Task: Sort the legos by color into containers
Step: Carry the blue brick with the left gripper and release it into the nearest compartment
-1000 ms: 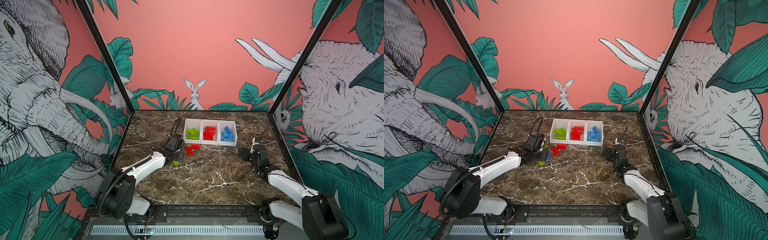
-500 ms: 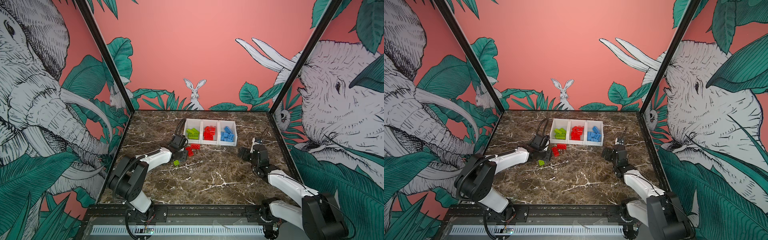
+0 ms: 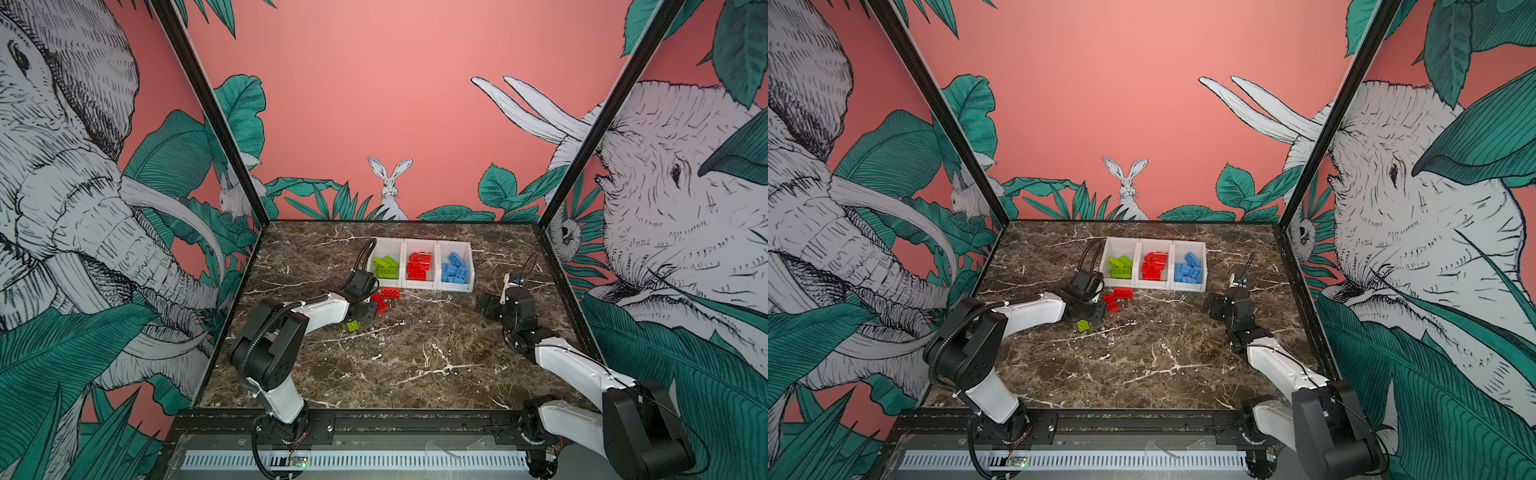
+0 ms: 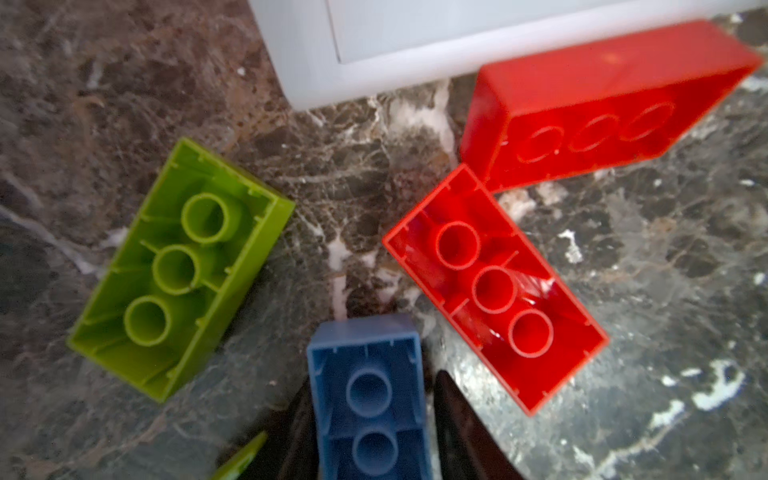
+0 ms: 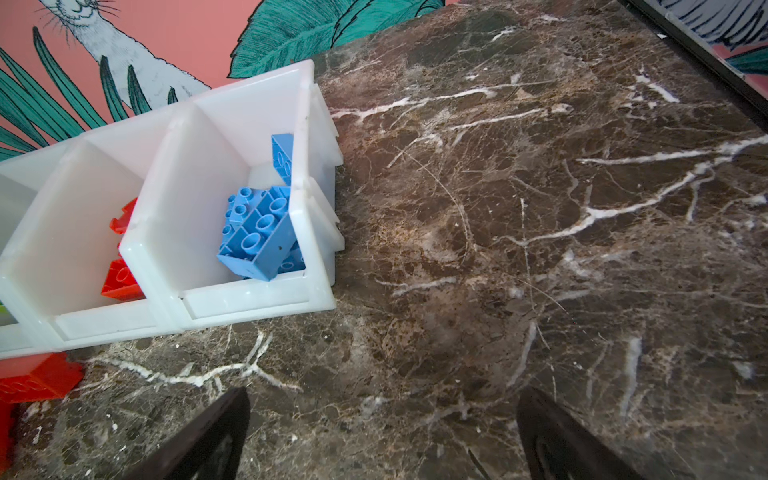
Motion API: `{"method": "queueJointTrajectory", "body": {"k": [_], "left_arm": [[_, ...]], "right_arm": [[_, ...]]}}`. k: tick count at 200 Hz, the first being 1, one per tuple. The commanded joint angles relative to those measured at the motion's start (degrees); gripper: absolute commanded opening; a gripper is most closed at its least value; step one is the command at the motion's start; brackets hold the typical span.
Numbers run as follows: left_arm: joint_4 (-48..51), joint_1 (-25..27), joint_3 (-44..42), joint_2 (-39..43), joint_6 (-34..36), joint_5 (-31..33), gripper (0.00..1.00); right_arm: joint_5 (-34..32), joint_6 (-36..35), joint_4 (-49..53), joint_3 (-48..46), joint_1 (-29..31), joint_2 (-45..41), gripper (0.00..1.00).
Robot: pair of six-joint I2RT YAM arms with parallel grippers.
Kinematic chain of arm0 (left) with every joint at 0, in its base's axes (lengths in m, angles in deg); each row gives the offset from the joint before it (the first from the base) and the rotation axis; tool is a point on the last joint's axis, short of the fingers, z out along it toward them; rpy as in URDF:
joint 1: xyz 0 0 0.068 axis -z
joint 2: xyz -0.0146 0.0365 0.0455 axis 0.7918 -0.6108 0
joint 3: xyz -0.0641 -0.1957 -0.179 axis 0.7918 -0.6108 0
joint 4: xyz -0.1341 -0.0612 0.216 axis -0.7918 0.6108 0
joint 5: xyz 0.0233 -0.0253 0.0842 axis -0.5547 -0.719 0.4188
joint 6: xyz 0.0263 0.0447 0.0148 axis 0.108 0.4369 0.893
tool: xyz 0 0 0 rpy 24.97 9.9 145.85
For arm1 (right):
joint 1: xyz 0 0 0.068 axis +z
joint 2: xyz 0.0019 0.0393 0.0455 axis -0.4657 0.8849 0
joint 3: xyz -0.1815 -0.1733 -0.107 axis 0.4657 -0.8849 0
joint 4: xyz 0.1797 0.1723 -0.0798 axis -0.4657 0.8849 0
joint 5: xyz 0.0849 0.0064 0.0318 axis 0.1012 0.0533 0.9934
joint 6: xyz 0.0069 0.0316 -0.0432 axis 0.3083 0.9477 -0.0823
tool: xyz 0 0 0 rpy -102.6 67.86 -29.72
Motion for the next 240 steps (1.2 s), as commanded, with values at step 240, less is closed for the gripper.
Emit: {"method": "queueJointTrajectory", "body": {"k": [240], "left_arm": [[2.57, 12.56, 62.36, -28.99, 5.36, -14.15, 0.30]], "right_arm": [[-4.35, -0.82, 1.48, -2.31, -1.99, -8.21, 0.98]]}}
